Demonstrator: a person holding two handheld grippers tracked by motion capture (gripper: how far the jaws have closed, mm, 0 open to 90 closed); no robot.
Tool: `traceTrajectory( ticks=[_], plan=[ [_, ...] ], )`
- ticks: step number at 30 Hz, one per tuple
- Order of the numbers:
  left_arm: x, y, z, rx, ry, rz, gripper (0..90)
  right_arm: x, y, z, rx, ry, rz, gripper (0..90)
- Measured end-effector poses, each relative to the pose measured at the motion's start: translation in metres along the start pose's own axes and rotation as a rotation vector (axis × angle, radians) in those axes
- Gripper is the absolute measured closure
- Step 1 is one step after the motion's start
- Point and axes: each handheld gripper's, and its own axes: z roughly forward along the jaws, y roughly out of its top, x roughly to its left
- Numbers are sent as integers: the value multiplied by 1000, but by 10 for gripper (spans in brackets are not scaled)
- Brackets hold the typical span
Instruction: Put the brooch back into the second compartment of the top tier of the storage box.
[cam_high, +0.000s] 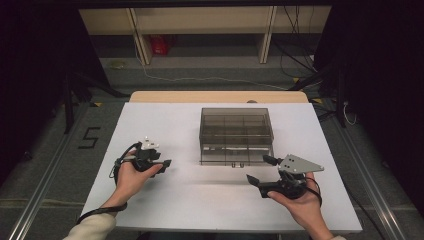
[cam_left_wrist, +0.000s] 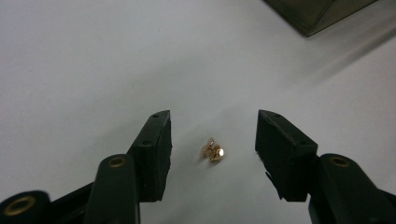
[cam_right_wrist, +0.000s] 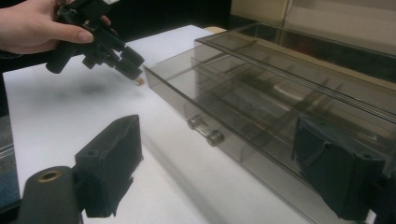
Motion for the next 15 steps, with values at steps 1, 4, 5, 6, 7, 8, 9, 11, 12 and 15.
traceTrajectory(
  ticks=[1, 4, 5, 6, 7, 8, 9, 11, 12, 15],
  plan=[
    [0, 0, 0, 2, 0, 3, 460, -1, 0, -2, 1, -4, 5, 171],
    [-1, 0, 1, 3, 1, 0, 460, -2, -2, -6, -4, -12, 9, 170],
    [-1, 0, 1, 6, 2, 1, 460, -2, -2, -7, -4, -13, 7, 170],
    [-1, 0, 1, 6, 3, 2, 462, -2, -3, -8, -3, -13, 7, 169],
    [-1, 0, 1, 9, 4, 1, 463, -2, -3, -8, -3, -14, 8, 169],
    [-1, 0, 1, 9, 4, 0, 465, -3, -3, -9, -4, -16, 7, 169],
    [-1, 0, 2, 10, 5, 0, 468, -3, -4, -10, -5, -18, 5, 169],
    [0, 0, 2, 15, 5, 5, 474, -4, -4, -12, -7, -23, 9, 168],
    [0, -1, 3, 18, 4, 6, 477, -5, -5, -13, -8, -28, 12, 168],
    [0, 0, 5, 27, 8, 11, 485, -6, -5, -15, -12, -35, 20, 167]
  ],
)
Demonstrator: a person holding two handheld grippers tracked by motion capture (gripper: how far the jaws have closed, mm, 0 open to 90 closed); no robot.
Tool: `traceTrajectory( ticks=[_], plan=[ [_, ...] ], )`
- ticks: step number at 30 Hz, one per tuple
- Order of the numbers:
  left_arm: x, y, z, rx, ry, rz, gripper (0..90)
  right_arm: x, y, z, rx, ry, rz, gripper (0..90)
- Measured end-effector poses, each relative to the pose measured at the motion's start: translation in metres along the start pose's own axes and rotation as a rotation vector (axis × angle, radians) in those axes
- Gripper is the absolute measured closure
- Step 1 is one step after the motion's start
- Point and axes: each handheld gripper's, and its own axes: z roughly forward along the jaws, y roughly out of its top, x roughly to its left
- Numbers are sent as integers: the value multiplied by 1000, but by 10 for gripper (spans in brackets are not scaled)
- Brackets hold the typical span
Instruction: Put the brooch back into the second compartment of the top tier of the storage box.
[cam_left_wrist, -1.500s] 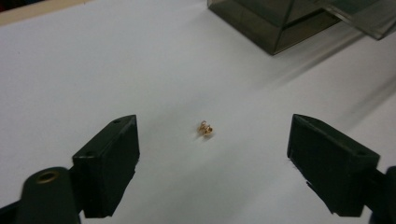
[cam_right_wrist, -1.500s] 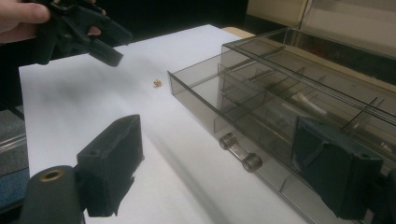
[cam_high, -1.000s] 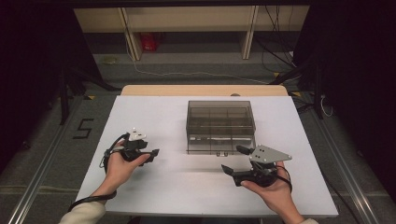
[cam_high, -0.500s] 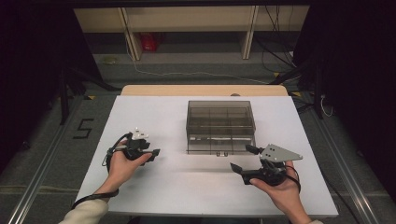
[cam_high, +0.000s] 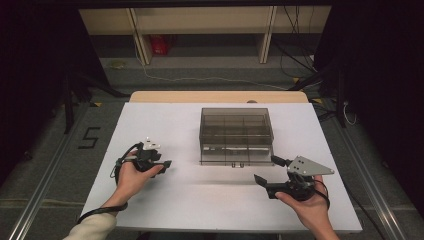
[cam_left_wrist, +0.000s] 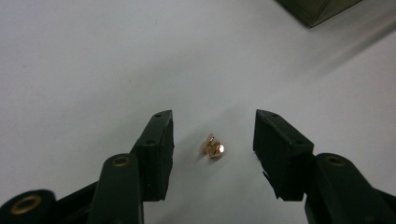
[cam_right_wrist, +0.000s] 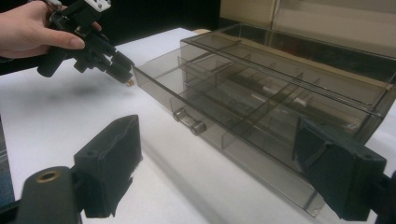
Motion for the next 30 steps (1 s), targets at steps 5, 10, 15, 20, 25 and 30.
traceTrajectory(
  ticks=[5, 10, 15, 20, 25, 30],
  plan=[
    [-3, 4, 5, 20, 8, -8, 518, 1, 0, 0, 2, 1, 1, 167],
    [-4, 6, 7, 51, 10, -19, 546, 0, -1, 0, 6, 1, 3, 168],
    [-4, 5, 12, 86, 14, -22, 565, 0, -1, 1, 2, 0, 2, 168],
    [-5, 6, 14, 93, 23, -26, 573, 1, -1, 1, 7, 3, 1, 168],
    [-5, 7, 14, 104, 22, -30, 583, 0, -1, 1, 7, 2, 1, 168],
    [-6, 9, 14, 122, 26, -30, 626, 1, -1, 1, 7, 2, 2, 168]
  ],
)
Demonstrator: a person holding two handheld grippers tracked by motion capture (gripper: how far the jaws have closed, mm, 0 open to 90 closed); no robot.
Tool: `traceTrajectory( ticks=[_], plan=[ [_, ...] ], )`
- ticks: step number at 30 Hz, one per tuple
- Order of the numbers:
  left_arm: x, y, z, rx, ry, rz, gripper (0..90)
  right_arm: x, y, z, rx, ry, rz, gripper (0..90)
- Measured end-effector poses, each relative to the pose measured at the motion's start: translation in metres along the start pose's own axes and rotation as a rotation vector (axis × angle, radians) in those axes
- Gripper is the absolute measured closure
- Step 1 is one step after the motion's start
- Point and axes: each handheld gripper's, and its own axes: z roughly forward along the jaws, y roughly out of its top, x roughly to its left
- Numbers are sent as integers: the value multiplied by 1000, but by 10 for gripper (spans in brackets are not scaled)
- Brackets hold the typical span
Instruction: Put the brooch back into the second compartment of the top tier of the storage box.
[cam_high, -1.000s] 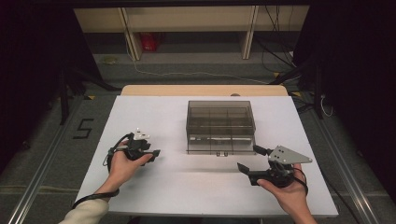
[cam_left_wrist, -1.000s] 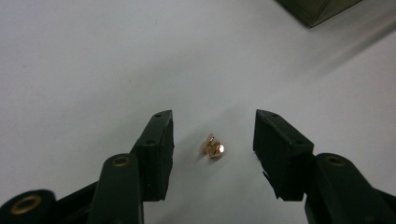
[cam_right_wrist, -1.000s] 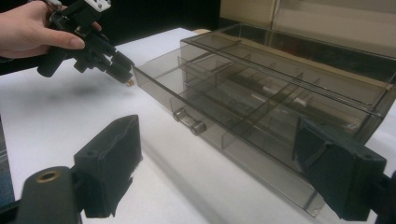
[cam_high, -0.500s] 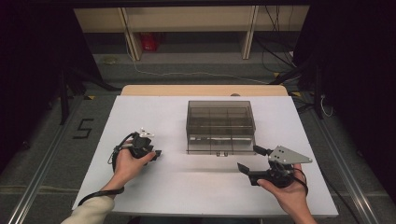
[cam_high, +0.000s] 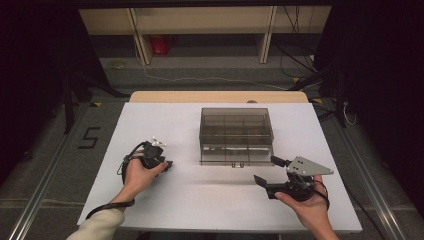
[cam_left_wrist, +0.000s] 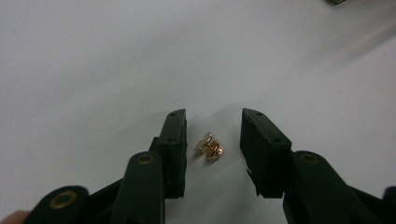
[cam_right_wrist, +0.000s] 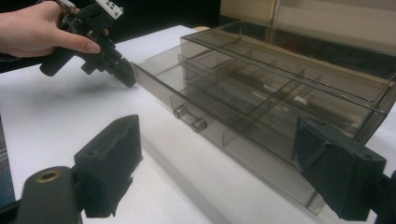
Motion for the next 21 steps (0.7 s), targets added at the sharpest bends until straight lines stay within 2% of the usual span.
traceTrajectory(
  ticks=[21],
  plan=[
    [-1, 2, 0, 19, -6, -11, 706, 0, 0, 1, 2, 2, 0, 168]
  ],
)
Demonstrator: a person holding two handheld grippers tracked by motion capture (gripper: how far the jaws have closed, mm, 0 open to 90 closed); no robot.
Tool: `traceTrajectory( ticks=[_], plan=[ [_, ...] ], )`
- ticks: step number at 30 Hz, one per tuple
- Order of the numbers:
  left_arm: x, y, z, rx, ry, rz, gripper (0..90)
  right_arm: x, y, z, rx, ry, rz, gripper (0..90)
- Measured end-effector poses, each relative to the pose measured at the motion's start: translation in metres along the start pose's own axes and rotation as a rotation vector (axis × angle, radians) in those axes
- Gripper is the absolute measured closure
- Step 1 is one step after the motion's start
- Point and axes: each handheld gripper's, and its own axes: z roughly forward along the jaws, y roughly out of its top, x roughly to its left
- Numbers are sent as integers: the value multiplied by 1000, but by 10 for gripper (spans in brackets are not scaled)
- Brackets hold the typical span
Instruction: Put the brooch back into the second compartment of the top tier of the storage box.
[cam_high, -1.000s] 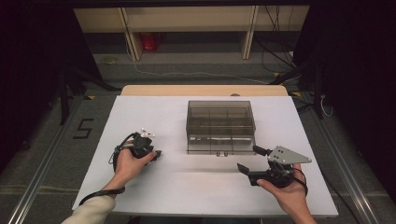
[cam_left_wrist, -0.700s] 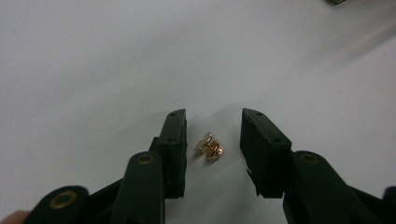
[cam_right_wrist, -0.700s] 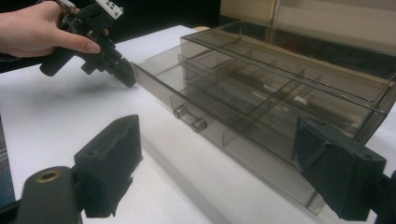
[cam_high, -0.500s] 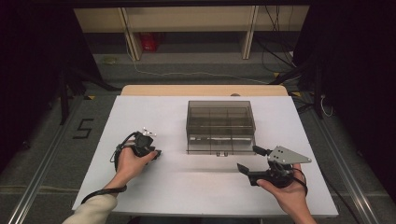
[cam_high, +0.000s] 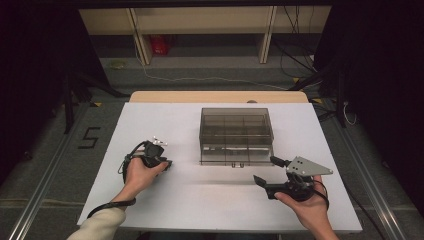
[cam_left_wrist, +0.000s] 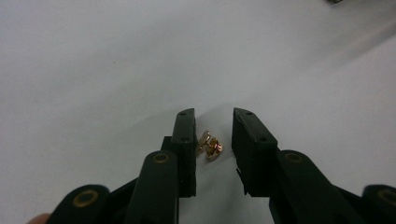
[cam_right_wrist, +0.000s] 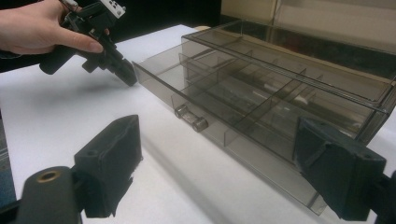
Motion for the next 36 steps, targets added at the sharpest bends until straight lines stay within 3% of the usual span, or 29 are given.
traceTrajectory(
  ticks=[36],
  plan=[
    [-2, 0, 0, 5, -6, 28, 784, 0, 0, 0, 8, -2, 3, 169]
  ],
)
